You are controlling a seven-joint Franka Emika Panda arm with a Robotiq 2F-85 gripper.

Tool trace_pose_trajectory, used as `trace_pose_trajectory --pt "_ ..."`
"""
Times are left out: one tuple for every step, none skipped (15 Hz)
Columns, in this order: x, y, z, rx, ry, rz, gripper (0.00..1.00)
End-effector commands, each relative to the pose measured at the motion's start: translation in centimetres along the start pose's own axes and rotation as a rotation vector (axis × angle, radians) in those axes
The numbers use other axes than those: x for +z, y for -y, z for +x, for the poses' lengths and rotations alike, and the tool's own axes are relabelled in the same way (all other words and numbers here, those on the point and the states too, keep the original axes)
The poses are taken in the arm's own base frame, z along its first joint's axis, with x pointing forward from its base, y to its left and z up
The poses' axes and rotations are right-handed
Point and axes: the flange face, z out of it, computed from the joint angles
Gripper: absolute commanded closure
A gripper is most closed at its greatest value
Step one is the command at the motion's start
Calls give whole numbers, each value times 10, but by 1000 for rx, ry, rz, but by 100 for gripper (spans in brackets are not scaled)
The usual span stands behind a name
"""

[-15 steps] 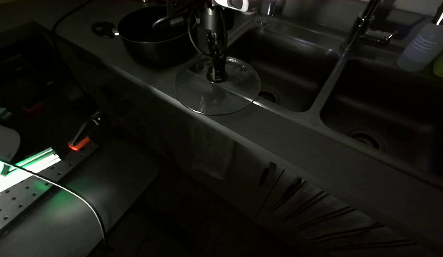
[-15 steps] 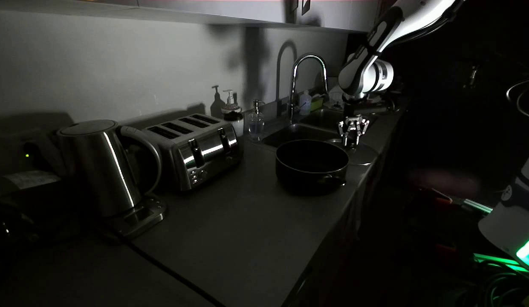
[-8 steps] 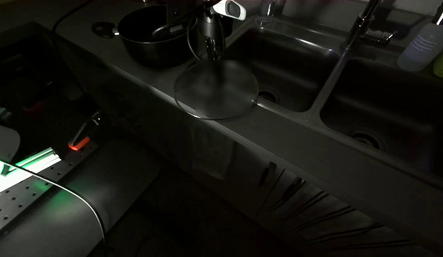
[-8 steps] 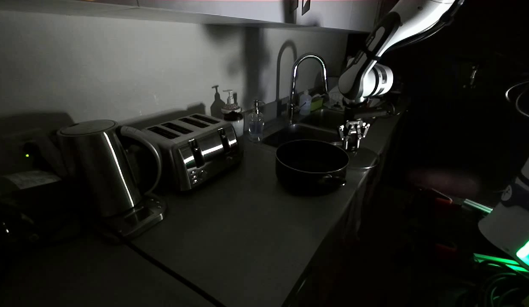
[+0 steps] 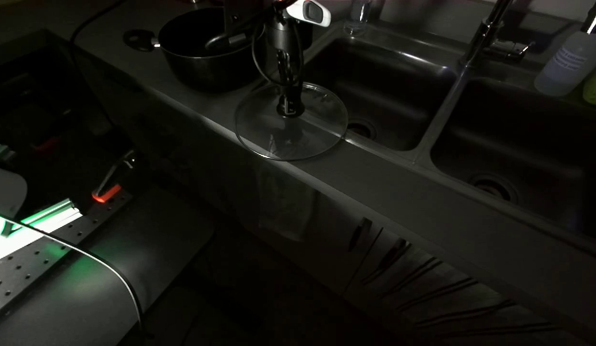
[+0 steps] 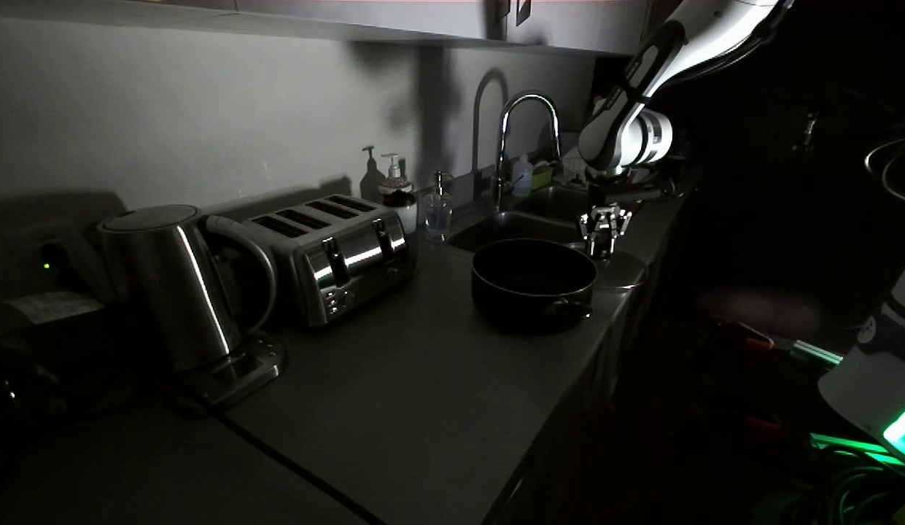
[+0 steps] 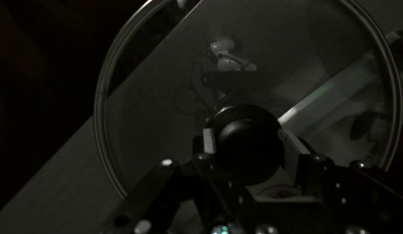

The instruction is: Take the lid off the pot

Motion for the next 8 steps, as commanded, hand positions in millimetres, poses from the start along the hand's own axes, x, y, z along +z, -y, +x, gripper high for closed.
trace_pose_trajectory --pt "-1 4 -5 -7 -19 8 75" --pt "0 4 -7 -9 -18 9 75" --pt "1 4 -8 -9 -16 11 75" --pt "3 4 -10 -9 -12 11 75" --pt "5 4 -12 -8 -7 12 75" --pt "7 3 -14 -6 -1 12 75" --pt "8 2 -15 -6 2 12 75" --pt "9 2 -17 -4 7 12 75"
